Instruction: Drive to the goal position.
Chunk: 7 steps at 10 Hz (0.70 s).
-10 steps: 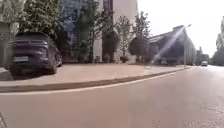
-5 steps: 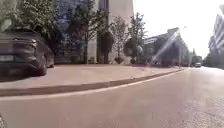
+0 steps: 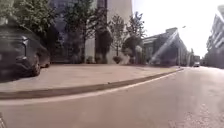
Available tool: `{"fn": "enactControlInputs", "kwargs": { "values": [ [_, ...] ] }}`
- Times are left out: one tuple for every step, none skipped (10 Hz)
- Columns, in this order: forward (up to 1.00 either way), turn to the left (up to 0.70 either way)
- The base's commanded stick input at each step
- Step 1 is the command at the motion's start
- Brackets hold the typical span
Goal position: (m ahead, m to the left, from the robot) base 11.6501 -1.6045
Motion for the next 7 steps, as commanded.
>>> {"fn": "enactControlInputs", "kwargs": {
  "values": [
    [0.70, -0.14],
    [0.70, -0.14],
    [0.70, -0.14],
    [0.70, -0.14],
    [0.70, -0.14],
    [0.70, -0.14],
    [0.70, -0.14]
  ]
}}
